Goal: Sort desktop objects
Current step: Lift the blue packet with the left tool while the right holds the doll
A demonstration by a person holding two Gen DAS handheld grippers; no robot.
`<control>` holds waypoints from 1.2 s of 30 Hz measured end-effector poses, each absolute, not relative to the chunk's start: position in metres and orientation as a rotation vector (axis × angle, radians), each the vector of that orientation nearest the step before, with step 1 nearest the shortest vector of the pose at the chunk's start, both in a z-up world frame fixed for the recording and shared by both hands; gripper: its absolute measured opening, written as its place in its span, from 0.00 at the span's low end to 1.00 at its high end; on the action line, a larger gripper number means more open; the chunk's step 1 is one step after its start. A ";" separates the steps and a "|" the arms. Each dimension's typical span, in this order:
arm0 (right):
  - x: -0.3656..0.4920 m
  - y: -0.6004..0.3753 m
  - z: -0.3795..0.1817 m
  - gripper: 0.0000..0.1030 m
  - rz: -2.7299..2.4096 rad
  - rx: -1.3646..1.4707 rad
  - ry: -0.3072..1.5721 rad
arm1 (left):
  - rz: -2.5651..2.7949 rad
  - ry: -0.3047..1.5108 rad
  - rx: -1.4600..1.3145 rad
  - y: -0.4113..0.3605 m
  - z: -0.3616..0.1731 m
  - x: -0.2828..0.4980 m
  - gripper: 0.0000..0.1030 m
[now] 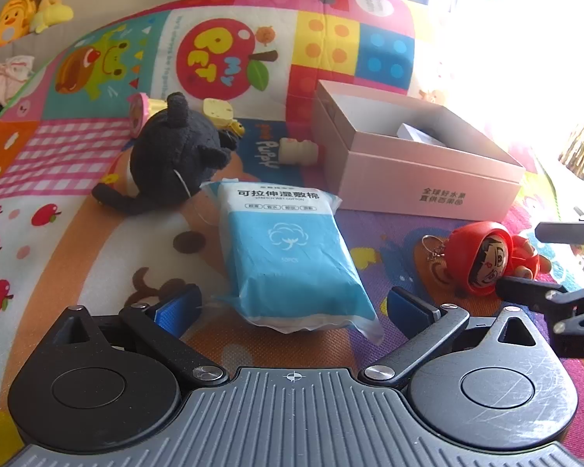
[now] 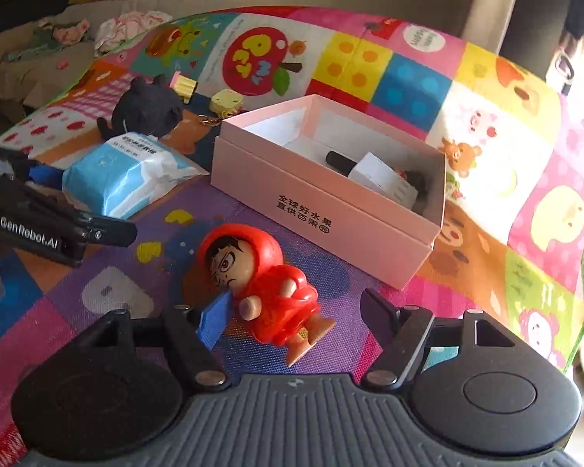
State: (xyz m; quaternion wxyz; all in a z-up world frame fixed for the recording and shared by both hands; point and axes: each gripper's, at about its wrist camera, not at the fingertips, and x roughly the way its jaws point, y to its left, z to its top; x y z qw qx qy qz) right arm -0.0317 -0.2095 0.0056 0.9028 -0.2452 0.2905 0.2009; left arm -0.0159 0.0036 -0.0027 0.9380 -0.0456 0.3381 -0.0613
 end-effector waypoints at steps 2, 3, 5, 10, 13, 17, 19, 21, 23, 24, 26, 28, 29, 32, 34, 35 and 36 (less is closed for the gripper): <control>-0.028 -0.205 0.002 0.69 0.435 -0.525 0.612 | -0.125 0.690 -0.093 0.004 -0.003 -0.016 1.00; -0.023 -0.205 0.002 0.65 0.439 -0.505 0.636 | -0.125 0.690 -0.093 0.004 -0.003 -0.016 1.00; -0.011 -0.210 0.005 0.58 0.429 -0.432 0.692 | -0.125 0.690 -0.093 0.004 -0.003 -0.016 1.00; 0.017 -0.246 0.011 0.50 0.363 -0.181 0.833 | -0.125 0.690 -0.094 0.004 -0.003 -0.016 1.00; 0.025 -0.266 0.010 0.51 0.334 -0.052 0.930 | -0.125 0.691 -0.093 0.003 -0.003 -0.016 1.00; 0.017 -0.267 0.009 0.51 0.381 -0.003 0.960 | -0.125 0.691 -0.092 0.003 -0.003 -0.016 1.00; 0.013 -0.263 0.011 0.51 0.447 0.040 0.974 | -0.125 0.691 -0.092 0.003 -0.003 -0.015 1.00; 0.008 -0.258 0.013 0.51 0.508 0.067 0.974 | -0.125 0.691 -0.092 0.003 -0.003 -0.015 1.00; 0.003 -0.250 0.017 0.53 0.526 0.039 0.943 | -0.125 0.691 -0.092 0.003 -0.003 -0.015 1.00; 0.001 -0.246 0.019 0.56 0.512 0.007 0.918 | -0.125 0.691 -0.092 0.004 -0.003 -0.016 1.00; -0.005 -0.240 0.022 0.74 0.451 -0.081 0.853 | -0.125 0.691 -0.093 0.004 -0.003 -0.015 1.00; -0.009 -0.235 0.023 0.80 0.406 -0.163 0.794 | -0.125 0.691 -0.093 0.003 -0.004 -0.015 1.00; -0.010 -0.235 0.023 0.81 0.396 -0.185 0.776 | -0.125 0.691 -0.093 0.003 -0.004 -0.015 1.00; -0.009 -0.235 0.026 0.83 0.380 -0.168 0.756 | -0.125 0.691 -0.092 0.003 -0.004 -0.015 1.00; -0.005 -0.235 0.028 0.84 0.364 -0.120 0.742 | -0.125 0.691 -0.092 0.003 -0.004 -0.015 1.00; -0.004 -0.235 0.029 0.84 0.358 -0.097 0.734 | -0.125 0.691 -0.092 0.003 -0.004 -0.015 1.00; -0.001 -0.234 0.029 0.84 0.353 -0.087 0.729 | -0.125 0.691 -0.092 0.003 -0.004 -0.015 1.00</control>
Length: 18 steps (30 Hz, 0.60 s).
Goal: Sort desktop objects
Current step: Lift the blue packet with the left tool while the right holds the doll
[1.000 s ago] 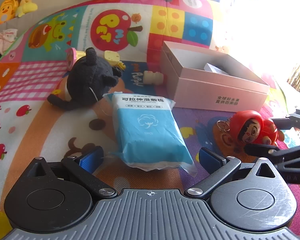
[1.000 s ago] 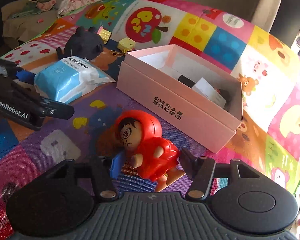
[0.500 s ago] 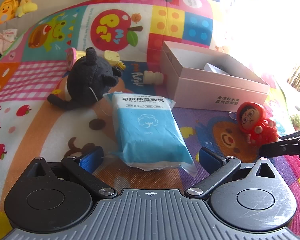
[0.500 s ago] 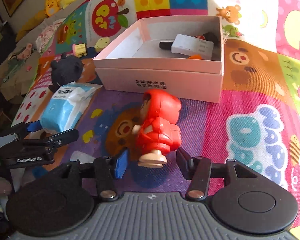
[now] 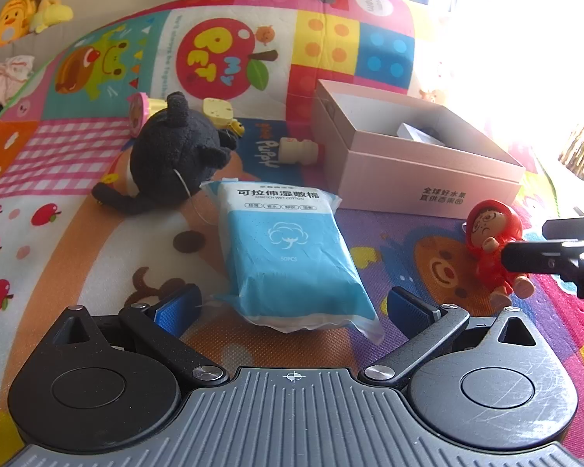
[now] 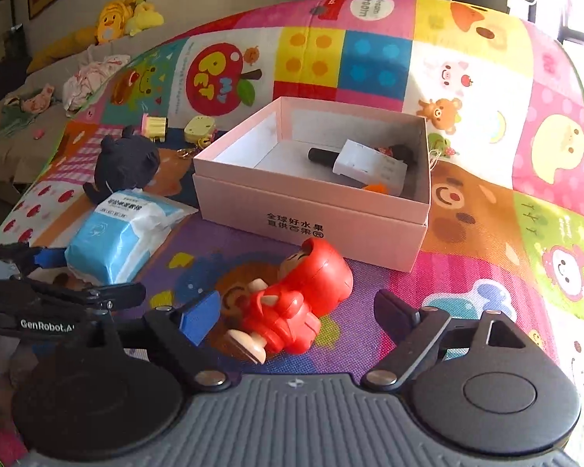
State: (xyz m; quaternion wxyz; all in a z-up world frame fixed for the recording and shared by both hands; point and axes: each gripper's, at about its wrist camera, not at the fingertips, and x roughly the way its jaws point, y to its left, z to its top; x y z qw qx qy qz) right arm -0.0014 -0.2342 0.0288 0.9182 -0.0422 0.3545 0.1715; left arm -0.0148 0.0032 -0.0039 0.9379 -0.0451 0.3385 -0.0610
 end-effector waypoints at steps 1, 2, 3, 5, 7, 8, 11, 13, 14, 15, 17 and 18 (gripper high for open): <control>0.000 -0.231 0.028 0.84 0.341 -0.087 0.720 | -0.125 0.691 -0.092 0.003 -0.004 -0.015 1.00; 0.002 -0.227 0.027 0.84 0.327 -0.100 0.711 | -0.125 0.691 -0.092 0.003 -0.004 -0.015 1.00; 0.004 -0.223 0.025 0.84 0.315 -0.118 0.705 | -0.125 0.691 -0.092 0.003 -0.004 -0.015 1.00; 0.008 -0.213 0.017 0.84 0.307 -0.171 0.707 | -0.124 0.692 -0.091 0.003 -0.004 -0.014 1.00; 0.010 -0.207 0.010 0.84 0.311 -0.205 0.716 | -0.124 0.692 -0.091 0.003 -0.004 -0.014 1.00; 0.009 -0.205 0.007 0.83 0.310 -0.220 0.714 | -0.124 0.692 -0.091 0.003 -0.004 -0.014 1.00; 0.009 -0.209 0.006 0.68 0.293 -0.220 0.713 | -0.124 0.692 -0.091 0.003 -0.004 -0.014 1.00; 0.012 -0.222 0.008 0.67 0.281 -0.160 0.732 | -0.124 0.692 -0.090 0.002 -0.004 -0.014 1.00; 0.013 -0.228 0.009 0.66 0.266 -0.144 0.736 | -0.124 0.693 -0.090 0.002 -0.004 -0.014 1.00; 0.014 -0.233 0.009 0.65 0.250 -0.143 0.736 | -0.123 0.692 -0.091 0.002 -0.004 -0.014 1.00; 0.014 -0.241 0.008 0.60 0.225 -0.140 0.742 | -0.109 0.684 -0.096 0.002 -0.004 -0.013 1.00; 0.014 -0.244 0.008 0.59 0.223 -0.132 0.752 | -0.103 0.673 -0.102 0.002 -0.003 -0.012 1.00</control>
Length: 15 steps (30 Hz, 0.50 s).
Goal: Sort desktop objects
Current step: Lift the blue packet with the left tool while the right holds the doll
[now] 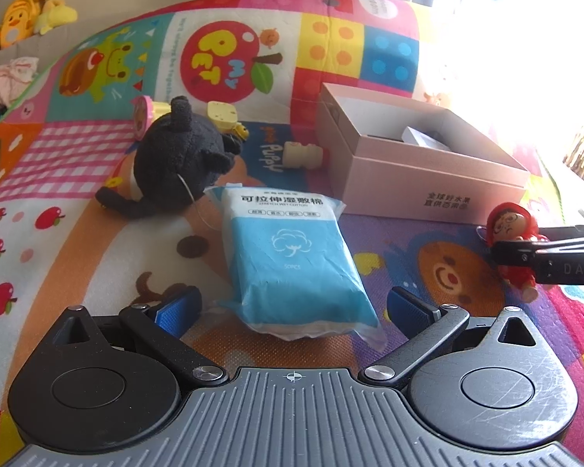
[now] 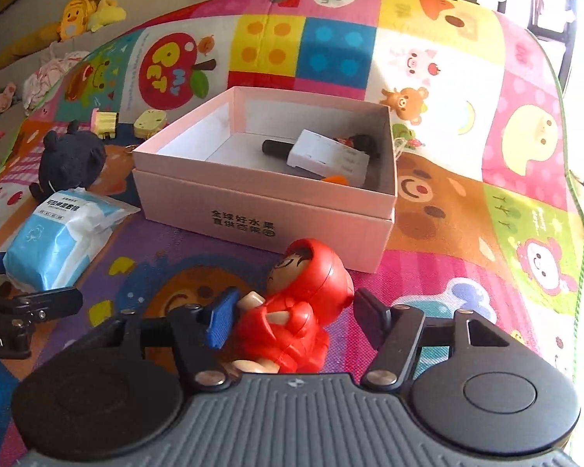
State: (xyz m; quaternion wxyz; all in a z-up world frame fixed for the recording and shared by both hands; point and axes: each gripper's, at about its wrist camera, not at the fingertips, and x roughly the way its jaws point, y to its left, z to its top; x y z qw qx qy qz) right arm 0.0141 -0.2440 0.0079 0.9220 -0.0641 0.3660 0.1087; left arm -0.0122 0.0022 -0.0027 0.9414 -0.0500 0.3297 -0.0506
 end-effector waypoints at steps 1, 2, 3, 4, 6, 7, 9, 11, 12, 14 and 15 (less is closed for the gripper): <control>0.014 -0.246 0.007 0.59 0.225 -0.126 0.758 | -0.104 0.659 -0.106 0.002 -0.001 -0.010 1.00; 0.014 -0.246 0.006 0.59 0.230 -0.129 0.760 | -0.109 0.654 -0.093 0.000 0.002 -0.005 1.00; 0.013 -0.245 0.006 0.59 0.233 -0.137 0.759 | -0.116 0.650 -0.066 -0.003 0.006 0.001 1.00; 0.013 -0.243 0.005 0.59 0.237 -0.144 0.756 | -0.114 0.641 -0.031 -0.007 0.009 0.007 1.00; 0.012 -0.241 0.006 0.59 0.252 -0.150 0.747 | -0.105 0.636 0.034 -0.015 0.012 0.018 1.00; 0.012 -0.240 0.006 0.59 0.256 -0.151 0.745 | -0.102 0.641 0.052 -0.017 0.012 0.022 1.00; 0.016 -0.239 0.005 0.59 0.260 -0.148 0.753 | -0.101 0.672 0.068 -0.019 0.011 0.030 1.00; 0.020 -0.239 0.003 0.59 0.268 -0.144 0.770 | -0.099 0.703 0.066 -0.019 0.007 0.032 0.95; 0.021 -0.238 0.002 0.57 0.269 -0.145 0.775 | -0.093 0.713 0.069 -0.018 0.005 0.032 0.84; 0.022 -0.238 0.001 0.50 0.273 -0.149 0.786 | -0.085 0.736 0.063 -0.015 0.003 0.030 0.70; 0.021 -0.239 0.001 0.50 0.282 -0.138 0.791 | -0.089 0.747 0.049 -0.011 0.002 0.028 0.68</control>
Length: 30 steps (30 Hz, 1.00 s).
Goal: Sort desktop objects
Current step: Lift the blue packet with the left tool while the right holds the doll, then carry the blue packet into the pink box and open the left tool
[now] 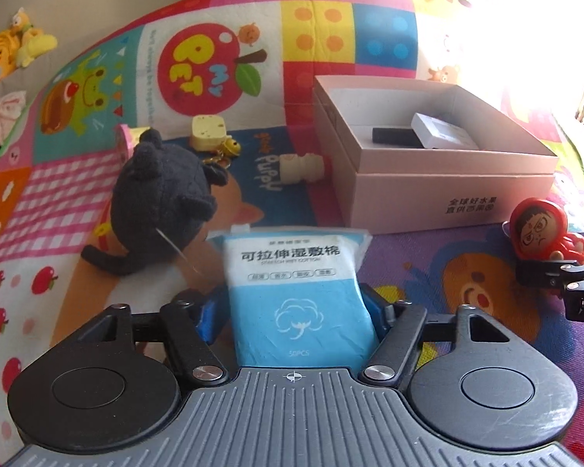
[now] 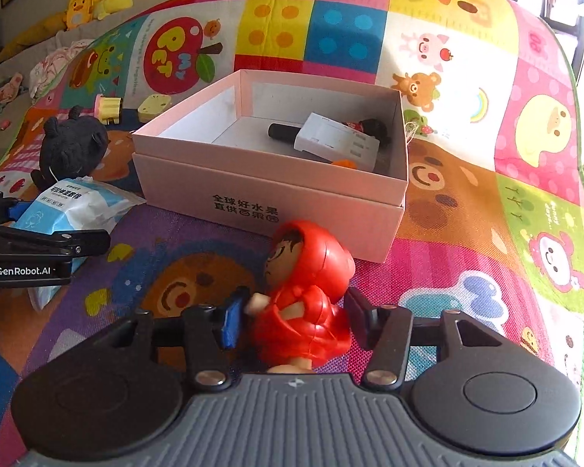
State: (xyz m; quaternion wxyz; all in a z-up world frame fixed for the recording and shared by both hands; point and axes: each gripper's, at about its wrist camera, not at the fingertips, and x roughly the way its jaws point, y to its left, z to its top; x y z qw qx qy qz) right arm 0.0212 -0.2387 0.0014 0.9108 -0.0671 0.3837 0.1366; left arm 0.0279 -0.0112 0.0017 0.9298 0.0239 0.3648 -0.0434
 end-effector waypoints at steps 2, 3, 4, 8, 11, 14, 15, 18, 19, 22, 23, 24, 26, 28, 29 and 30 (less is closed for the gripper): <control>0.020 -0.242 0.003 0.50 0.311 -0.107 0.815 | -0.089 0.753 0.031 -0.008 0.003 0.023 0.64; 0.019 -0.243 0.005 0.50 0.323 -0.093 0.825 | -0.084 0.748 0.036 -0.007 0.004 0.019 0.62; 0.017 -0.245 0.006 0.50 0.335 -0.081 0.837 | -0.082 0.743 0.042 -0.006 0.006 0.014 0.61; 0.002 -0.253 0.015 0.50 0.378 -0.062 0.868 | -0.108 0.741 0.049 -0.002 0.014 -0.006 0.59; -0.012 -0.262 0.027 0.50 0.421 -0.040 0.875 | -0.162 0.738 0.063 -0.007 0.022 -0.026 0.59; -0.028 -0.270 0.044 0.50 0.454 -0.029 0.851 | -0.220 0.729 0.074 -0.017 0.031 -0.045 0.59; -0.033 -0.271 0.050 0.50 0.467 -0.024 0.843 | -0.238 0.728 0.072 -0.019 0.034 -0.049 0.59; -0.053 -0.276 0.073 0.50 0.520 -0.011 0.791 | -0.308 0.716 0.052 -0.030 0.049 -0.060 0.59; -0.058 -0.278 0.080 0.50 0.525 -0.010 0.769 | -0.330 0.704 0.049 -0.033 0.055 -0.063 0.59; -0.074 -0.285 0.102 0.50 0.526 -0.006 0.676 | -0.363 0.652 0.065 -0.043 0.076 -0.059 0.59; -0.077 -0.288 0.107 0.50 0.528 0.002 0.648 | -0.364 0.632 0.073 -0.046 0.083 -0.055 0.59; -0.079 -0.291 0.111 0.50 0.532 0.013 0.628 | -0.359 0.609 0.079 -0.050 0.091 -0.047 0.59; -0.080 -0.296 0.115 0.50 0.538 0.035 0.597 | -0.353 0.579 0.073 -0.055 0.103 -0.025 0.59; -0.078 -0.300 0.113 0.50 0.518 0.047 0.570 | -0.347 0.575 0.049 -0.062 0.111 0.004 0.59; -0.076 -0.303 0.111 0.50 0.508 0.057 0.562 | -0.345 0.584 0.036 -0.066 0.112 0.020 0.59; -0.072 -0.306 0.108 0.50 0.500 0.069 0.562 | -0.342 0.593 0.028 -0.072 0.112 0.036 0.58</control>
